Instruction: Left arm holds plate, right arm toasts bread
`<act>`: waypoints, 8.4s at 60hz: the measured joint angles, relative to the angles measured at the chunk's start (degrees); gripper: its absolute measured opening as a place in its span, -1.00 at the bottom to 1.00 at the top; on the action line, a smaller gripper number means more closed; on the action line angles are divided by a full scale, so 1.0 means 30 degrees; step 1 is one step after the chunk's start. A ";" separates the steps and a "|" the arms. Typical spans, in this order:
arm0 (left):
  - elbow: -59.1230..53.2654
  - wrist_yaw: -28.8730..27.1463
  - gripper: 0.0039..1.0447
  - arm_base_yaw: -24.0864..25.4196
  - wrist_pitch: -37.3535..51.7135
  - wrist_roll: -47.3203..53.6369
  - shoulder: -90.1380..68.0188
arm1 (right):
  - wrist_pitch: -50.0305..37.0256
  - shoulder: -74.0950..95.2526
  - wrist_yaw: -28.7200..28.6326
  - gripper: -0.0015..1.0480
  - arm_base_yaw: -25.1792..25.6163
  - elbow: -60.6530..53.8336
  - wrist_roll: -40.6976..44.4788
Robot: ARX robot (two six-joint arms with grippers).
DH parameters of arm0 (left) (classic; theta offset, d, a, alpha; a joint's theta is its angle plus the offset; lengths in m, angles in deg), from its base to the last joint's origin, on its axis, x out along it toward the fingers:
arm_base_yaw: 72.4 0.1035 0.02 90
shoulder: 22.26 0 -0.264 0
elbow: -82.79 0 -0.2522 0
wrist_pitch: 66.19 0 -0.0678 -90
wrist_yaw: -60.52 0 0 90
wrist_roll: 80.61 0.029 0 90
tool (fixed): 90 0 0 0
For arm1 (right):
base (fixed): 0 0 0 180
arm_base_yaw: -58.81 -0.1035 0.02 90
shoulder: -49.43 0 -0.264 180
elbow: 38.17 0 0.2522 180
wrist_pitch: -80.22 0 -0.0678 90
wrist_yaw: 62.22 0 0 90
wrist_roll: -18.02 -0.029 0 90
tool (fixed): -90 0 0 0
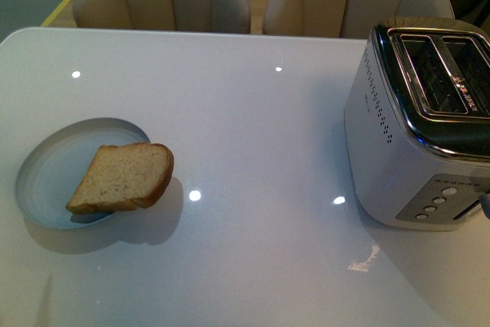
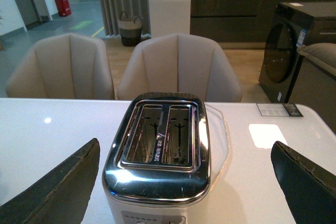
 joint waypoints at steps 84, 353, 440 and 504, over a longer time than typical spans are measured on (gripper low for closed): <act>0.6717 -0.3024 -0.11 -0.1916 0.0138 -0.0525 -1.1519 | 0.0000 0.0000 0.0000 0.83 0.0000 0.0000 0.0007; 0.7286 -0.1413 -0.94 -1.2662 -1.0936 -1.5278 0.4597 | -0.5224 2.3023 -0.1056 -0.24 -0.6390 0.8932 -1.9453; 0.7286 -0.1406 -0.94 -1.2662 -1.0936 -1.5344 0.4597 | 0.2135 2.4363 0.4371 -0.94 -0.3381 1.6291 -0.0058; 0.7286 -0.1399 -0.94 -1.2662 -1.0936 -1.5344 0.4597 | 0.0780 2.8917 0.5493 -0.94 -0.4109 1.6633 -0.0029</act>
